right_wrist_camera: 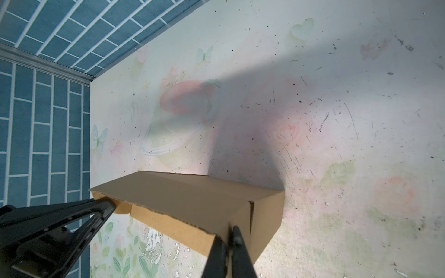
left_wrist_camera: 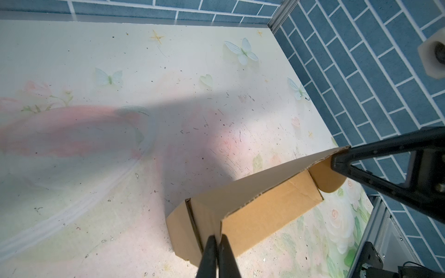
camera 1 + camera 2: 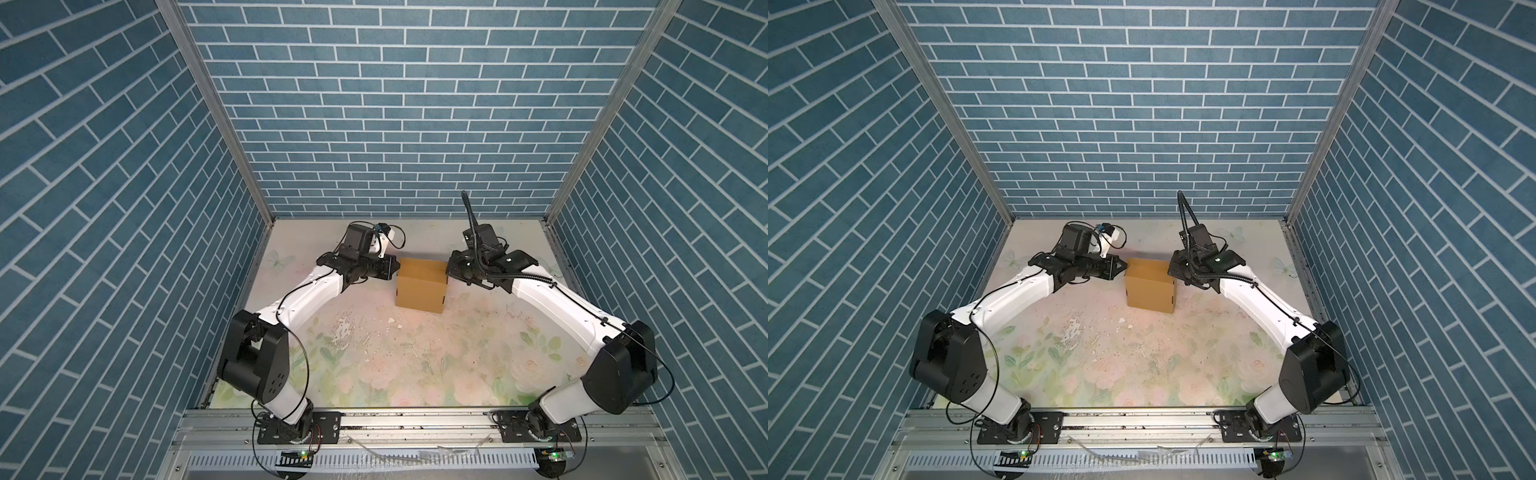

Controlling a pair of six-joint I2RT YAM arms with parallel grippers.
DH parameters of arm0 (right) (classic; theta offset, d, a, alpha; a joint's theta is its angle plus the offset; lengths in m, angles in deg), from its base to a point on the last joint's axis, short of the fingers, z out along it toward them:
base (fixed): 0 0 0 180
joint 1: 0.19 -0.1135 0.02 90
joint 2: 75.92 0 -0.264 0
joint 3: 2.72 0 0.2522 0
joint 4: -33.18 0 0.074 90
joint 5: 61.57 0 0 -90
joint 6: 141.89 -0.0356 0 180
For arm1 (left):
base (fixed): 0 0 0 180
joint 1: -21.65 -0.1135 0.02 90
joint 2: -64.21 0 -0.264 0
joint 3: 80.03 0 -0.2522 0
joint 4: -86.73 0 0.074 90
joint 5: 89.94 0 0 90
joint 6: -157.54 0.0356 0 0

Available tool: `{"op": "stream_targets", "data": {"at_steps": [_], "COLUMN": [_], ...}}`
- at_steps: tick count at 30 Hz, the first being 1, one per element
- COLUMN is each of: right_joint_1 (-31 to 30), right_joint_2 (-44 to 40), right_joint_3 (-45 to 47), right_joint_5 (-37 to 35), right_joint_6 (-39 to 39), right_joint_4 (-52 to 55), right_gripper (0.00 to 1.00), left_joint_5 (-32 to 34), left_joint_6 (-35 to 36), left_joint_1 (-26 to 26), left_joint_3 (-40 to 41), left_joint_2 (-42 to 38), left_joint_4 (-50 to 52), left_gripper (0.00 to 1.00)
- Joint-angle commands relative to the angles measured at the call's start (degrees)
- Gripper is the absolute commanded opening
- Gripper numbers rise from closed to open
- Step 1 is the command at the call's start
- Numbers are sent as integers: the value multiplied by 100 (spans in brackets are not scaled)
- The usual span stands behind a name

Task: Assemble paper box
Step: Fold and tuck the lid into the gap.

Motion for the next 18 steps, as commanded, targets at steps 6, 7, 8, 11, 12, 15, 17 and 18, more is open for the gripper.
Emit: {"op": "stream_targets", "data": {"at_steps": [6, 7, 8, 11, 12, 15, 17, 18], "right_joint_1": [33, 40, 43, 38, 38, 30, 28, 19], "right_joint_2": [75, 56, 32, -60, -62, -9, -6, -31], "right_joint_3": [-366, -343, -295, -134, -111, -127, -110, -90], "right_joint_5": [335, 286, 253, 110, 93, 91, 109, 117], "right_joint_6": [-365, -395, -425, -511, -504, -362, -235, -157], "right_joint_4": [-75, -98, -150, -293, -303, -211, -138, -120], "right_gripper": [7, 7, 7, 6, 6, 6, 6, 6], "left_joint_5": [-160, -160, -161, -174, -169, -169, -172, -161], "left_joint_6": [-51, -60, -72, -77, -78, -77, -74, -69], "left_joint_1": [141, 147, 145, 146, 140, 147, 141, 141], "left_joint_3": [86, 81, 76, 76, 78, 85, 89, 89], "left_joint_2": [223, 233, 238, 245, 243, 239, 237, 238], "left_joint_4": [368, 368, 368, 368, 372, 376, 378, 368], "left_gripper": [7, 7, 7, 7, 7, 7, 7, 7]}}
